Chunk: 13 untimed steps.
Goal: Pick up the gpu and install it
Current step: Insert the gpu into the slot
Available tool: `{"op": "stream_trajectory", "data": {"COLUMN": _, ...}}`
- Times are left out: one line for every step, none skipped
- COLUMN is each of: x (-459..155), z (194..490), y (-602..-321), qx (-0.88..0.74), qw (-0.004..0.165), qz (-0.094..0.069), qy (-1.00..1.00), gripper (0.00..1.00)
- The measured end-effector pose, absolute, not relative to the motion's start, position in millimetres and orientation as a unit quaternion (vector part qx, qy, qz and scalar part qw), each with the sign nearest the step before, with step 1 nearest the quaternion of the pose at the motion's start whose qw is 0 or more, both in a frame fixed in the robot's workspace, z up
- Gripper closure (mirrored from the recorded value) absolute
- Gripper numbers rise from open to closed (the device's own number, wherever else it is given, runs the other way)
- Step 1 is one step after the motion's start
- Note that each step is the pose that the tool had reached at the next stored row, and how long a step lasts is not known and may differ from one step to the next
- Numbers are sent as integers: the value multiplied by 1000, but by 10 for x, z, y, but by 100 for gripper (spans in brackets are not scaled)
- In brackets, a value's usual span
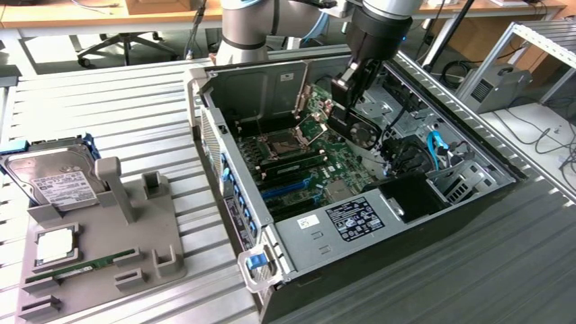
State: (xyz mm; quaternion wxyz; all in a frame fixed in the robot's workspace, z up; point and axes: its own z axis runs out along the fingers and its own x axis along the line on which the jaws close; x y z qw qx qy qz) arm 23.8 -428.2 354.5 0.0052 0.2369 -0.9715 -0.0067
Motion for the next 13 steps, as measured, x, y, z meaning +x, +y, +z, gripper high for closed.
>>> {"op": "stream_trajectory", "data": {"x": 238, "z": 3545, "y": -4282, "qx": 240, "qw": 5, "qz": -7, "qy": -971, "gripper": 74}}
{"op": "stream_trajectory", "data": {"x": 238, "z": 3545, "y": -4282, "qx": 242, "qw": 5, "qz": -7, "qy": -970, "gripper": 74}}
{"op": "stream_trajectory", "data": {"x": 238, "z": 3545, "y": -4282, "qx": 245, "qw": 5, "qz": -7, "qy": -970, "gripper": 74}}
{"op": "stream_trajectory", "data": {"x": 238, "z": 3545, "y": -4282, "qx": 247, "qw": 5, "qz": -7, "qy": -969, "gripper": 74}}
{"op": "stream_trajectory", "data": {"x": 238, "z": 3545, "y": -4282, "qx": 249, "qw": 5, "qz": -7, "qy": -968, "gripper": 74}}
{"op": "stream_trajectory", "data": {"x": 238, "z": 3545, "y": -4282, "qx": 252, "qw": 5, "qz": -7, "qy": -968, "gripper": 74}}
{"op": "stream_trajectory", "data": {"x": 238, "z": 3545, "y": -4282, "qx": 254, "qw": 5, "qz": -7, "qy": -967, "gripper": 74}}
{"op": "stream_trajectory", "data": {"x": 238, "z": 3545, "y": -4282, "qx": 256, "qw": 5, "qz": -7, "qy": -967, "gripper": 74}}
{"op": "stream_trajectory", "data": {"x": 238, "z": 3545, "y": -4282, "qx": 259, "qw": 5, "qz": -7, "qy": -966, "gripper": 74}}
{"op": "stream_trajectory", "data": {"x": 238, "z": 3545, "y": -4282, "qx": 261, "qw": 5, "qz": -7, "qy": -965, "gripper": 74}}
{"op": "stream_trajectory", "data": {"x": 238, "z": 3545, "y": -4282, "qx": 263, "qw": 5, "qz": -7, "qy": -965, "gripper": 74}}
{"op": "stream_trajectory", "data": {"x": 238, "z": 3545, "y": -4282, "qx": 265, "qw": 5, "qz": -7, "qy": -964, "gripper": 74}}
{"op": "stream_trajectory", "data": {"x": 238, "z": 3545, "y": -4282, "qx": 268, "qw": 5, "qz": -7, "qy": -963, "gripper": 74}}
